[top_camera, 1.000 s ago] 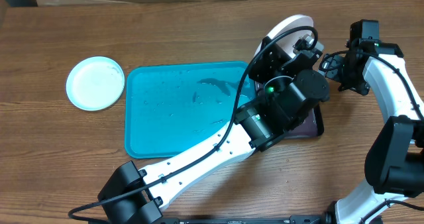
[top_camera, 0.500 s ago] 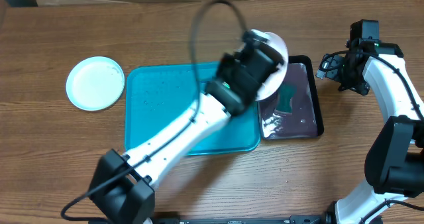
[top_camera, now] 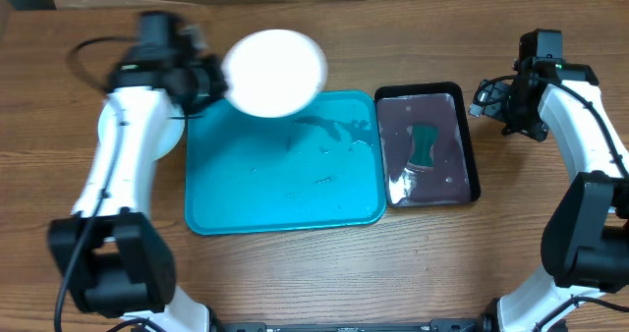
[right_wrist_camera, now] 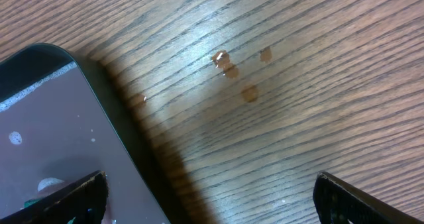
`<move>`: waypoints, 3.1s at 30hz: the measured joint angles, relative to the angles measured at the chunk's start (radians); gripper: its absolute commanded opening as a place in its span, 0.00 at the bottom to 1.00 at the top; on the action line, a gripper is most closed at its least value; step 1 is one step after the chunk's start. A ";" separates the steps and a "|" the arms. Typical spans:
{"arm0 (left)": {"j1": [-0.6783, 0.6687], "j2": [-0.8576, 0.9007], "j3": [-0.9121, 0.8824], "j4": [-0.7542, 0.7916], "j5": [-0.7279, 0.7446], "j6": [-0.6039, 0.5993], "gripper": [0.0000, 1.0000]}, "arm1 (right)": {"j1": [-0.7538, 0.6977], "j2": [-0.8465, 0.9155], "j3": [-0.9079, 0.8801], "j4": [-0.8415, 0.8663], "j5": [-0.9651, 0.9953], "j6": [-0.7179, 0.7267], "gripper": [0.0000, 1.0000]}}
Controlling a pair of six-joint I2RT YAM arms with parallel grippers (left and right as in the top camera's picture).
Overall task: Clean dirty plates on tray and stack at the side
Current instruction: 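Carry the plate left and set it onto the plate stack, then release the plate and raise the left gripper above the teal tray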
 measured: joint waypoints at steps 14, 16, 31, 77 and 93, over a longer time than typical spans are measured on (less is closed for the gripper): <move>0.475 0.000 -0.002 -0.129 -0.210 -0.014 0.04 | 0.000 0.000 0.000 0.000 0.000 0.000 1.00; 0.492 0.000 -0.008 -0.117 -0.254 -0.015 0.04 | 0.000 0.000 0.000 0.000 0.001 0.000 1.00; 0.489 0.000 -0.211 0.095 -0.391 -0.014 0.04 | 0.000 0.000 0.000 0.000 0.000 0.000 1.00; 0.016 0.000 -0.229 0.192 0.054 0.253 1.00 | 0.000 0.000 0.000 0.000 0.000 0.000 1.00; 0.011 0.000 -0.229 0.192 0.039 0.253 1.00 | 0.000 0.000 0.000 0.000 0.000 0.000 1.00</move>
